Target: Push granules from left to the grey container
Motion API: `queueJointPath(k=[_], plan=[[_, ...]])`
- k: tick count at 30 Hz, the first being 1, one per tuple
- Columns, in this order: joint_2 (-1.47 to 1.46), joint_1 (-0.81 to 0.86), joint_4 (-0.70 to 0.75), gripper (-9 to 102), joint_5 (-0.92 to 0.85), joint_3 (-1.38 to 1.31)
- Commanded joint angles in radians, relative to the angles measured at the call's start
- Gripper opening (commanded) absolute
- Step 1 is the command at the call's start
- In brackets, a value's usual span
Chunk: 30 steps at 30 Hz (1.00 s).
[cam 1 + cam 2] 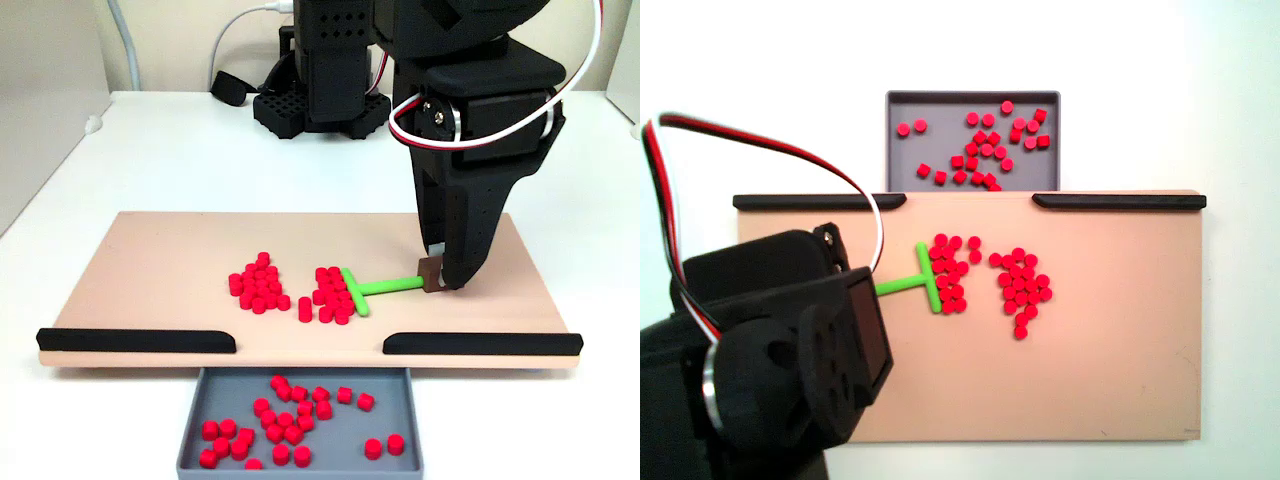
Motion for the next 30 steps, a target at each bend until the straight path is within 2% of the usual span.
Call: queueJointPath(k=[1, 30], plan=[[0.026, 0.014, 0.006, 0, -0.018, 0.0], [0.018, 0.028, 0.006, 0, -0.201, 0.0]])
